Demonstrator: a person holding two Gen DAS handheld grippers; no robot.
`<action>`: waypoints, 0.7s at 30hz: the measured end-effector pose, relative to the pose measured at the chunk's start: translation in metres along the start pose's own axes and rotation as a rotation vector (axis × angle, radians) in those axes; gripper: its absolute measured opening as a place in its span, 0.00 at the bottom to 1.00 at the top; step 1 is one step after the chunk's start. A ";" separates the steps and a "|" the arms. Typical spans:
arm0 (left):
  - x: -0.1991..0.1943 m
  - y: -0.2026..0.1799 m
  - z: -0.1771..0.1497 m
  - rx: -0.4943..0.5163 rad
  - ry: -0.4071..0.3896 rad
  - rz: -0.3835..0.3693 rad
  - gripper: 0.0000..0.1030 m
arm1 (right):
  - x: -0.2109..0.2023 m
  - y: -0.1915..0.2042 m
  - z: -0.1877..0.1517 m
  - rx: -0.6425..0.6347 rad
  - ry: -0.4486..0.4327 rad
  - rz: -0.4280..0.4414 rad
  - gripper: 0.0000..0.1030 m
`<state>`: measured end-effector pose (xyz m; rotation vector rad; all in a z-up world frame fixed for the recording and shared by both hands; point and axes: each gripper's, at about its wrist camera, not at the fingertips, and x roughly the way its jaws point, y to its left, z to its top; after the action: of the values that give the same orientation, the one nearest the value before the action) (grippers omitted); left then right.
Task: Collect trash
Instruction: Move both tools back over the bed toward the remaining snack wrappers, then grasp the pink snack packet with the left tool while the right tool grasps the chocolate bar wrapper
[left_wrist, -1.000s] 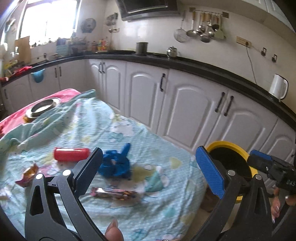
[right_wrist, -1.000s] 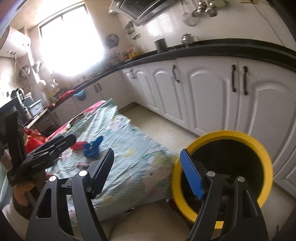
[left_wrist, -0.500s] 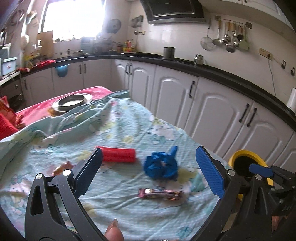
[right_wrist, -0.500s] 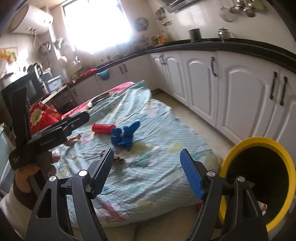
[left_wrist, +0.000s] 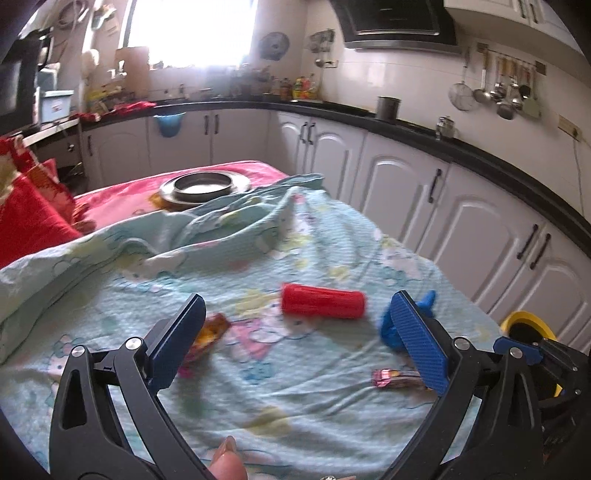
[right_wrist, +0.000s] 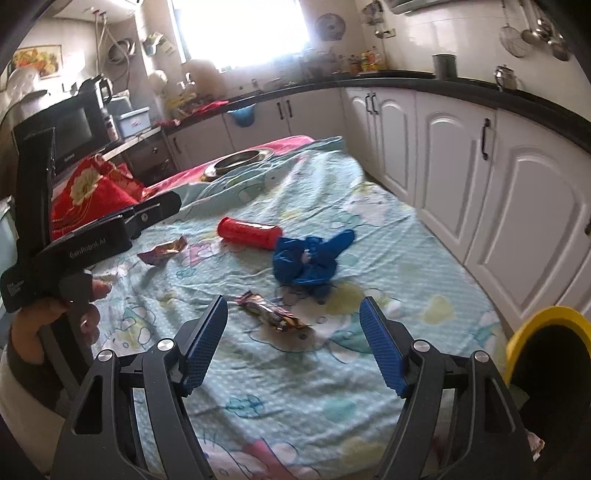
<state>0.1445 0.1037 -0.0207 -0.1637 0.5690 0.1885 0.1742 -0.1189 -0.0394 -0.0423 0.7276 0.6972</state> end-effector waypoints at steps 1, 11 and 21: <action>0.003 0.006 -0.001 0.000 0.007 0.016 0.89 | 0.005 0.003 0.001 -0.008 0.008 0.006 0.69; 0.033 0.061 -0.019 -0.075 0.112 0.097 0.89 | 0.072 0.023 0.000 -0.109 0.159 -0.011 0.69; 0.052 0.078 -0.031 -0.129 0.196 0.034 0.69 | 0.086 0.028 -0.011 -0.136 0.196 0.004 0.22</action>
<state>0.1543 0.1795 -0.0829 -0.2997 0.7558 0.2443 0.1971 -0.0510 -0.0962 -0.2360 0.8664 0.7527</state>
